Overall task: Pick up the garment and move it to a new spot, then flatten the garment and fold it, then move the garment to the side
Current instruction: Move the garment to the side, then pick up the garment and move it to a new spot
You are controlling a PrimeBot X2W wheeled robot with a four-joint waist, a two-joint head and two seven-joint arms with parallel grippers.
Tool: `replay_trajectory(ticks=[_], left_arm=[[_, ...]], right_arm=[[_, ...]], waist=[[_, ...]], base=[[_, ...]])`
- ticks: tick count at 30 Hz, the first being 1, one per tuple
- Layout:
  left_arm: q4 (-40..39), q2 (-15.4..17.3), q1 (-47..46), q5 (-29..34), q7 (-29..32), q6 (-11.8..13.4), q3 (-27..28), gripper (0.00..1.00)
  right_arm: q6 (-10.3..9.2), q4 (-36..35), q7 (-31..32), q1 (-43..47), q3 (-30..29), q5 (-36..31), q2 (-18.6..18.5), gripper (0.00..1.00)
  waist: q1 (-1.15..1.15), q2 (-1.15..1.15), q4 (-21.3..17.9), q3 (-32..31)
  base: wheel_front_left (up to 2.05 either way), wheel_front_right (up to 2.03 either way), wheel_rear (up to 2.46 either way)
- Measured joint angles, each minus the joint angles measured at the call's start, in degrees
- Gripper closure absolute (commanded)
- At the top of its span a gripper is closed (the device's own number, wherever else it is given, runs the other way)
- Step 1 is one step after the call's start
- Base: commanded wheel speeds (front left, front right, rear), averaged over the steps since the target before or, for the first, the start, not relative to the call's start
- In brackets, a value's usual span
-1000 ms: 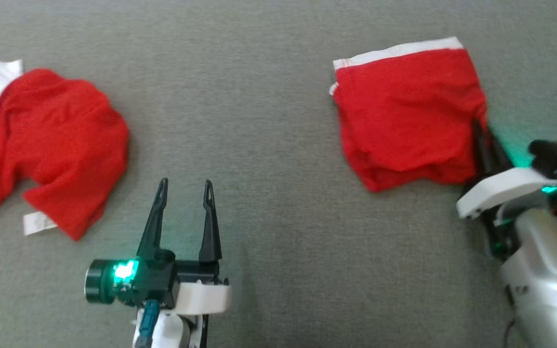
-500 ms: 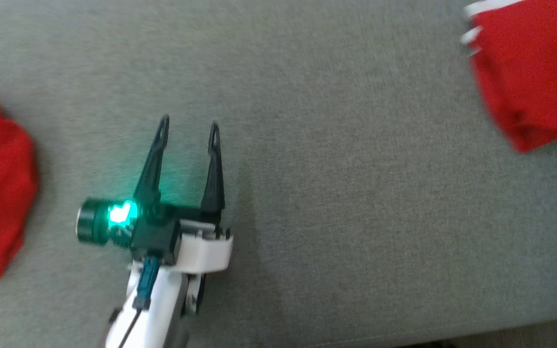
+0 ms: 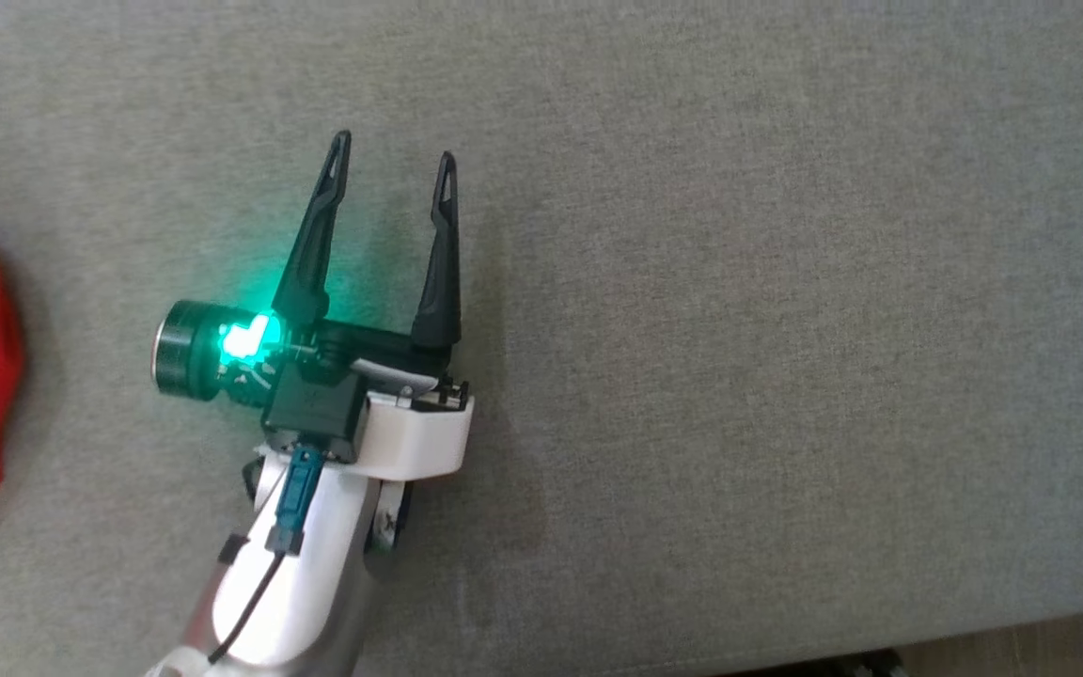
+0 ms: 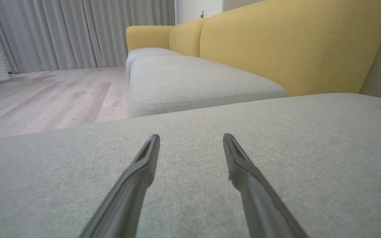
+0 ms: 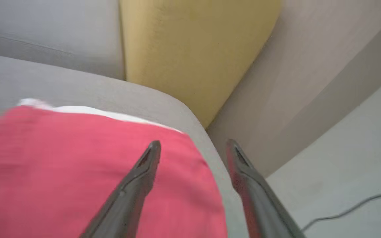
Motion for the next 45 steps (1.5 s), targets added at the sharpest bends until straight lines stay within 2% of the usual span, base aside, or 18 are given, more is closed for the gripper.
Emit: replay_trajectory(ticks=[3,7,11,15,20,26,32,35,45], left_arm=[[1.64,0.03,0.49,-0.82,0.07,0.09,0.02,0.0],[3.25,0.08,2.88,-2.22,0.08,0.9,0.07,0.0],[5.17,0.07,6.03,-3.97,0.09,1.57,0.67,0.0],[6.54,0.1,9.67,-6.67,0.32,1.87,1.49,0.0],[6.98,0.11,14.26,-7.87,0.32,2.01,2.8,0.0],[6.77,0.3,20.42,-7.25,0.32,1.96,4.25,0.0],[5.69,0.36,26.94,-6.31,0.33,2.05,5.45,0.0],[4.38,0.43,27.97,-3.87,0.33,2.61,5.67,0.0],[3.68,0.44,28.76,-3.43,0.33,3.02,5.69,0.0]], right_arm=[[0.01,-3.99,-0.59,0.64,-0.02,-4.25,6.49,0.0],[0.01,-6.94,-1.01,5.14,4.7,-5.81,13.39,0.0],[0.01,-7.82,-1.1,9.95,12.11,-4.49,18.95,0.0],[0.01,-10.09,-1.14,13.43,19.27,-0.41,22.29,0.0],[0.01,-15.57,-1.16,20.06,23.27,1.57,24.98,0.0],[0.0,-20.94,-1.18,29.76,22.01,1.98,28.04,0.0],[0.0,-23.27,-1.18,38.4,21.79,1.97,29.17,0.0],[0.0,-24.69,-1.16,39.71,21.26,1.29,29.48,0.0],[0.0,-26.59,-1.18,40.19,20.25,-0.11,29.8,0.0]], waist=[[0.0,0.0,0.69,-2.0],[-0.01,0.0,1.91,-5.5],[-0.01,0.0,3.14,-9.87],[-0.02,0.0,4.37,-14.85],[-0.03,0.0,5.71,-21.28],[-0.03,0.0,6.64,-28.87],[-0.03,0.01,7.14,-35.12],[-0.02,0.0,7.27,-36.82],[-0.01,0.01,7.02,-37.58]], base=[[0.0,0.0,0.0],[0.0,0.0,0.0],[0.0,0.0,0.0],[0.0,0.0,0.0],[0.0,0.0,0.0],[0.0,0.0,0.0],[0.0,0.0,0.0],[0.0,0.0,0.0],[0.0,0.0,0.0]])
